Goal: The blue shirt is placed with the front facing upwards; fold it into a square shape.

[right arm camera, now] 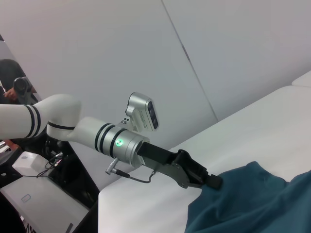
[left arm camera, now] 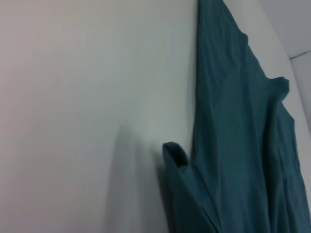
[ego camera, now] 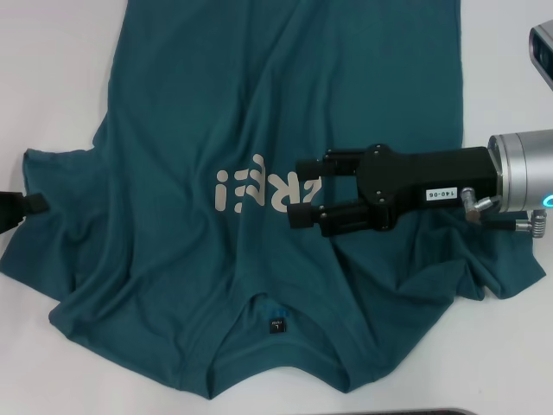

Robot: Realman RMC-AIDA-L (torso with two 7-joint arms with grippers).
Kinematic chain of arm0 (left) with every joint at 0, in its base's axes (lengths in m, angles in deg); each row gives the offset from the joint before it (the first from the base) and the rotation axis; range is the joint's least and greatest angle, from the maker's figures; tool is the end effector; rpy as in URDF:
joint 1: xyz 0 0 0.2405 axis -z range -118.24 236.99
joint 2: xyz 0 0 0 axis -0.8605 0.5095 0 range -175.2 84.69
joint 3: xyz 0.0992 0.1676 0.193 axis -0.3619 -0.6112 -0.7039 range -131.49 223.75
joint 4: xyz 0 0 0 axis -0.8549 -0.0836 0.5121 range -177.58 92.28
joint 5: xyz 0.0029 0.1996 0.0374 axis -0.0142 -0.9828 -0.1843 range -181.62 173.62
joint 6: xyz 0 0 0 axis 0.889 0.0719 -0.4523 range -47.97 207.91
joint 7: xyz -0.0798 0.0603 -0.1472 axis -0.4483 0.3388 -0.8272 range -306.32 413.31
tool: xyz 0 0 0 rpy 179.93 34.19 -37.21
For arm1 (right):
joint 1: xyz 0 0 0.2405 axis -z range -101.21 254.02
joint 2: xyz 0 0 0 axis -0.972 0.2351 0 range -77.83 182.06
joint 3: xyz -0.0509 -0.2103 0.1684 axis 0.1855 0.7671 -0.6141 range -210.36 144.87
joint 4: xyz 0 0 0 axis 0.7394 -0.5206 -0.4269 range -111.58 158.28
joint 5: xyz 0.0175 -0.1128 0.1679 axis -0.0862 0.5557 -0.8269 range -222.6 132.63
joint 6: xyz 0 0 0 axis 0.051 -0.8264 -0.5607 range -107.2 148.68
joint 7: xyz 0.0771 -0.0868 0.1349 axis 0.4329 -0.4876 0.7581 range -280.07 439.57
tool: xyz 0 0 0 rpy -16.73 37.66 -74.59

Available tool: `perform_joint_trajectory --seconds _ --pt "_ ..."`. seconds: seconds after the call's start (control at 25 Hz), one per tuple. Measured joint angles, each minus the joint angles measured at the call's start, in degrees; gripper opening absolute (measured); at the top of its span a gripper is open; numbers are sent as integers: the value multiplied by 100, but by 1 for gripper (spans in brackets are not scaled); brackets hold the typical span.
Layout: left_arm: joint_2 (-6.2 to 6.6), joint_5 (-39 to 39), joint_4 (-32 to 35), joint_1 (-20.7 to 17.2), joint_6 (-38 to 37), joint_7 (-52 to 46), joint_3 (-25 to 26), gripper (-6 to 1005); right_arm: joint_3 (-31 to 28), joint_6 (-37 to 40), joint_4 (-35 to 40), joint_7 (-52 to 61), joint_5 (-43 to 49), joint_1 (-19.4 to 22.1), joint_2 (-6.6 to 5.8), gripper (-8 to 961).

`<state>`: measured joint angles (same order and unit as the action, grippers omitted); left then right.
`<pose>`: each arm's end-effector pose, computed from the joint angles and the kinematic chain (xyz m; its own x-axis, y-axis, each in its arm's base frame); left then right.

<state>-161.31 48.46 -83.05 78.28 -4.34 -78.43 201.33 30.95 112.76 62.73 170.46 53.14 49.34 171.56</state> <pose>-0.3843 0.2934 0.0123 -0.1151 0.8279 0.5489 0.9911 0.0583 0.1198 0.2157 0.3040 -0.0737 0.7291 -0.4762 -0.4917 -0.4550 -0.8738 0.1716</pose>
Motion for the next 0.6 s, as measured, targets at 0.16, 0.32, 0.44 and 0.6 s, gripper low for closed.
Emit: perform_joint_trajectory --seconds 0.16,0.32,0.44,0.6 --pt "55 27 -211 -95 -234 -65 78 6 -7 1 0 5 -2 -1 0 883" --pt "149 16 -475 -162 -283 -232 244 3 -8 -1 0 8 0 -1 0 883" --pt "205 14 -517 -139 -264 -289 314 3 -7 -5 0 9 6 -3 0 883" --pt "214 23 -529 -6 -147 -305 325 4 -7 -15 0 13 11 -9 0 883"
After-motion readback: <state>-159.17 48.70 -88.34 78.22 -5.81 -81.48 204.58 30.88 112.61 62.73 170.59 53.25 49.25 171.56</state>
